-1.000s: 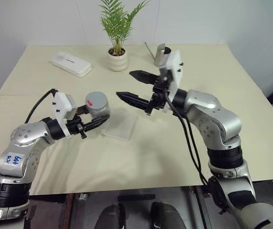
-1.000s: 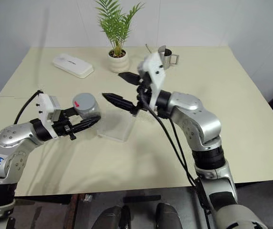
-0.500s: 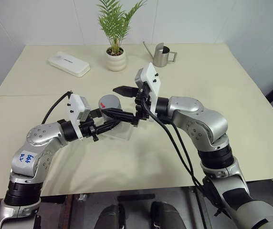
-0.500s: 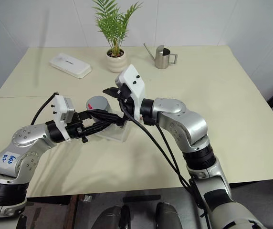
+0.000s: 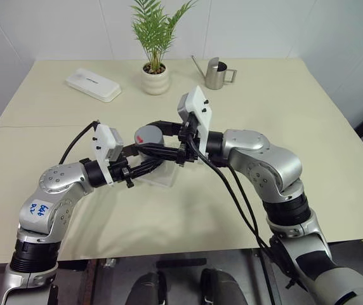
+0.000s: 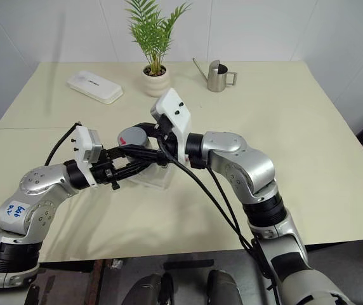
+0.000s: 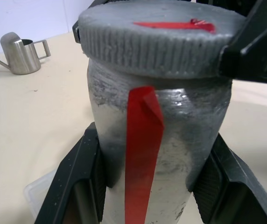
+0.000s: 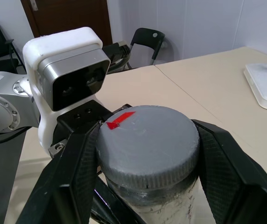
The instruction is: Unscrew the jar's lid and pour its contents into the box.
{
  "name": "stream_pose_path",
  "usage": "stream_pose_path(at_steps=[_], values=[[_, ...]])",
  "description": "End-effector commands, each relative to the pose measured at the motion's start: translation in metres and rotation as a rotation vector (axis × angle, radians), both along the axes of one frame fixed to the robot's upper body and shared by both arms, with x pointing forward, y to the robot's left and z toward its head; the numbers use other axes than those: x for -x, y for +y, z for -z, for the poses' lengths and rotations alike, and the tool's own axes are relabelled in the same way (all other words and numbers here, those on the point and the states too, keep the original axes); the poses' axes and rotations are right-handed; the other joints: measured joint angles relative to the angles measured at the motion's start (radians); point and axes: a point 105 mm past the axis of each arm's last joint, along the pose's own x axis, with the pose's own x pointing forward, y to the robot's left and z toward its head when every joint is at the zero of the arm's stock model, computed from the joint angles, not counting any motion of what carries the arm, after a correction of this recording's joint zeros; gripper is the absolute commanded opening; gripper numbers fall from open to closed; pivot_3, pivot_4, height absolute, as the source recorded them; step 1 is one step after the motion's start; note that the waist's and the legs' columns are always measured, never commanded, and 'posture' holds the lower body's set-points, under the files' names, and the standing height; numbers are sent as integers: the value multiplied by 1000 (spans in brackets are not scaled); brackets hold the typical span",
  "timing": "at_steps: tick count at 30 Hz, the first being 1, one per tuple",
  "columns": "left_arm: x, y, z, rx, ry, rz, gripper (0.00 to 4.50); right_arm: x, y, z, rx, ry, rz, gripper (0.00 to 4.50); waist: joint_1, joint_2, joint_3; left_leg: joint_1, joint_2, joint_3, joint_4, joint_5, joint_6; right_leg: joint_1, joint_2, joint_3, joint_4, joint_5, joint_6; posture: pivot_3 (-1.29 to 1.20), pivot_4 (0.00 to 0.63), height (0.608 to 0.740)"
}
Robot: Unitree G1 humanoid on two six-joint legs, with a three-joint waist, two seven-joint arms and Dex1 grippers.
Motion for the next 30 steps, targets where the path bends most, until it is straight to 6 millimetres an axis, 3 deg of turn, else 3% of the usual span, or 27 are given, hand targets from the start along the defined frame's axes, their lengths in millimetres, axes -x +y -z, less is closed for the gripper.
stream_pose_path(at_steps=[1,5,9,14,18,24,30], values=[[12,-4,-6,-3,-28,82,1972,11,-3,-15,-10,-95,-66,2594,0,0,0,0,0,0,0,0,0,0,0,0,0,0,0,0,150,740],[27,-10,-11,-2,-31,255,1972,20,-12,-15,62,-147,-232,2594,0,0,0,0,0,1,0,0,0,0,1,-1,-1,0,0,0,150,740],[40,-22,-8,-73,-26,460,1972,40,-25,-22,156,-126,-536,2594,2,0,0,-1,0,1,1,0,1,1,1,-3,-3,0,0,0,150,740],[42,-35,-13,-58,-53,539,1972,35,-23,-31,196,-146,-606,2594,-1,0,0,0,1,1,1,0,1,2,0,-3,-5,0,0,0,150,740],[40,-35,-12,-37,-61,509,1972,29,-22,-35,171,-151,-585,2594,0,0,0,-1,3,1,1,0,1,1,0,-3,-5,0,0,0,150,740],[31,-17,-11,-16,-35,391,1972,0,-26,-47,59,-208,-342,4482,0,0,0,-1,3,1,1,0,1,1,0,-3,-5,0,0,0,150,740],[16,-1,-15,4,-31,255,1972,15,-26,-43,27,-271,-333,4482,4,0,0,-1,1,0,1,0,1,2,0,-3,-5,0,0,0,150,740]])
